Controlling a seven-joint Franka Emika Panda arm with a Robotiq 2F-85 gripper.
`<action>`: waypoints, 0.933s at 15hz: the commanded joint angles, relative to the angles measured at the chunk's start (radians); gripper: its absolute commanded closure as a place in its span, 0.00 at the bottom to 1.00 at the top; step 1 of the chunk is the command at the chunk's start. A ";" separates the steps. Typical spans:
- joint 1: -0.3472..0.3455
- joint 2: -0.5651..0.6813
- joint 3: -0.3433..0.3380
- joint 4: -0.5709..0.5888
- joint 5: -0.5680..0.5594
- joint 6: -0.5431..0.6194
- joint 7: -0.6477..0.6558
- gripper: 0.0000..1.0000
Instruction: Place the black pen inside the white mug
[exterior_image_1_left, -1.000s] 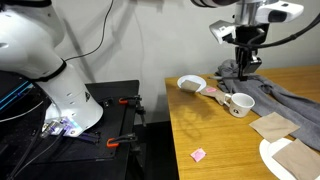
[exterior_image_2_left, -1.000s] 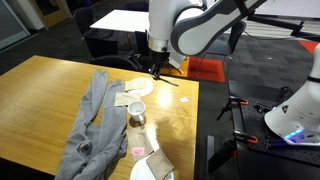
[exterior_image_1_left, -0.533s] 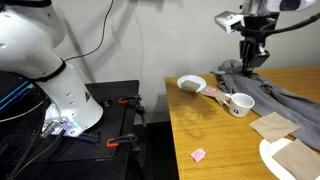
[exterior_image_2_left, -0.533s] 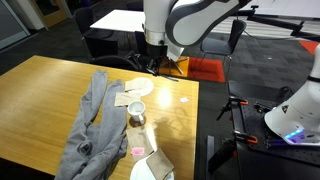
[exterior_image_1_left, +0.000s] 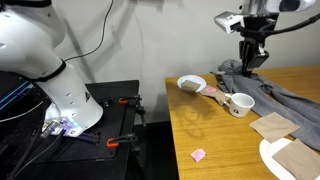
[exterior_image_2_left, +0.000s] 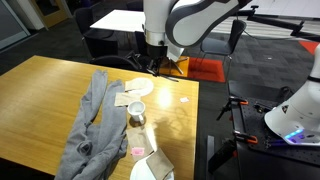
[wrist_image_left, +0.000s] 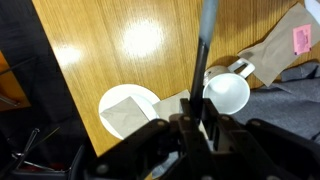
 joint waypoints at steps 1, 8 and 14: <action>-0.054 0.022 0.052 0.019 0.065 -0.021 -0.106 0.96; -0.149 0.081 0.141 0.048 0.247 -0.057 -0.475 0.96; -0.213 0.140 0.211 0.098 0.330 -0.082 -0.782 0.96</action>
